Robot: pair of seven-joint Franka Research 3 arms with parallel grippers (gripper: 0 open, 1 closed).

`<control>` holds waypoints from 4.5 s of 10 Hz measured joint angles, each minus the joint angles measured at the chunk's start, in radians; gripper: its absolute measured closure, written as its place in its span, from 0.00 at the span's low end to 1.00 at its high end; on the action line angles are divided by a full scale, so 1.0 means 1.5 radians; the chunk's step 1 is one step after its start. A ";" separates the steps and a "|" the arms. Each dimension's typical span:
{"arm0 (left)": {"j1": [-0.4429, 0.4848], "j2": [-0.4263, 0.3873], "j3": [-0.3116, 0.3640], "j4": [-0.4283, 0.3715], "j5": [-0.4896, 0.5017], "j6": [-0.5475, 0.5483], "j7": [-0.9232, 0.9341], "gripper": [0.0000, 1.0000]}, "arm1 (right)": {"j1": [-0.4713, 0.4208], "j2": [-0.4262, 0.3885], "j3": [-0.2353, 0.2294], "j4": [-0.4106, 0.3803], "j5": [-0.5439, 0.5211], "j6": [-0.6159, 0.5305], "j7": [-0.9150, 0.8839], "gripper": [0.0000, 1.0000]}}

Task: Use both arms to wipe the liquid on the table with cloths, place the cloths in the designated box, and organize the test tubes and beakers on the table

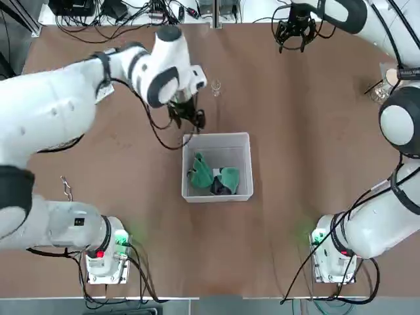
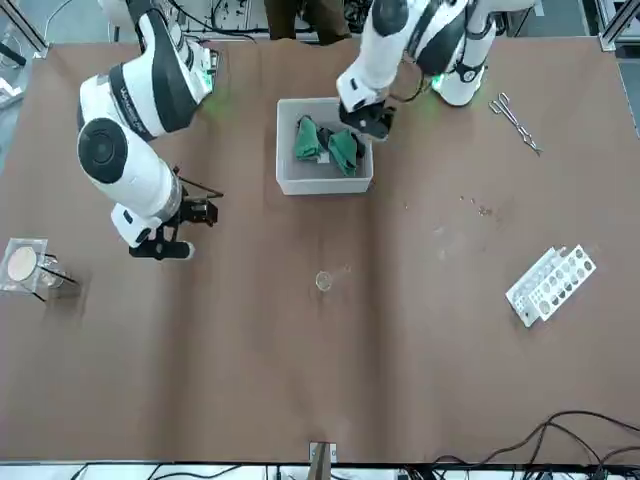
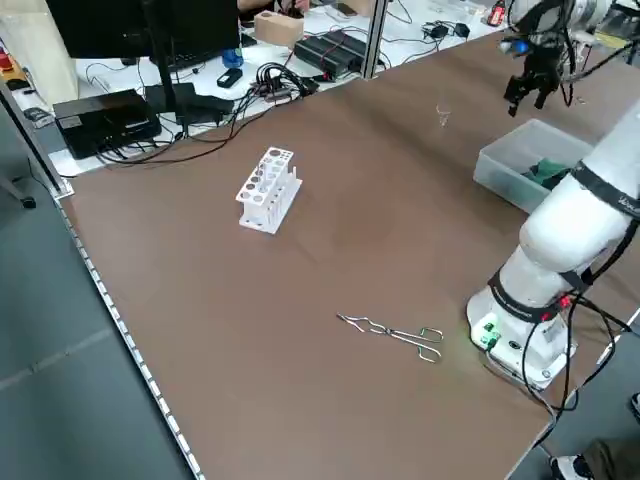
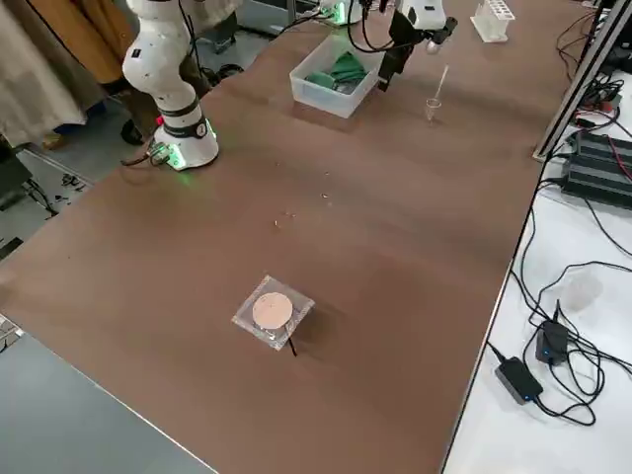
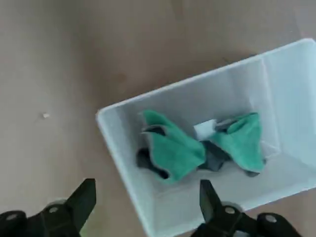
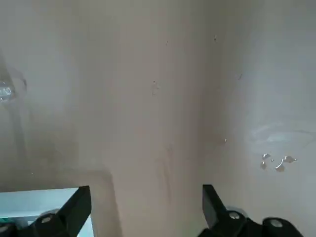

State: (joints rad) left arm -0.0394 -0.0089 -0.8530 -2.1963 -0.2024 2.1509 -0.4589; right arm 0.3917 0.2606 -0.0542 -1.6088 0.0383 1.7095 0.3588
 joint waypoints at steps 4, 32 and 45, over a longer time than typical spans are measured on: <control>-0.069 0.200 -0.017 0.022 0.229 0.040 -0.110 0.05 | -0.002 0.020 0.001 -0.001 0.000 0.013 0.001 0.00; -0.035 0.250 0.270 0.326 0.236 -0.282 -0.166 0.92 | 0.064 -0.050 0.010 -0.091 0.002 0.044 0.028 0.00; -0.058 0.240 0.424 -0.113 0.378 -0.036 -0.175 0.92 | 0.439 0.087 0.015 -0.354 0.001 0.488 0.495 0.00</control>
State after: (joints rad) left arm -0.1266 0.3511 -0.2167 -2.3661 0.3654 2.0976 -0.7218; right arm 1.0500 0.3906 -0.0310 -2.1401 0.0394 2.4409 1.1009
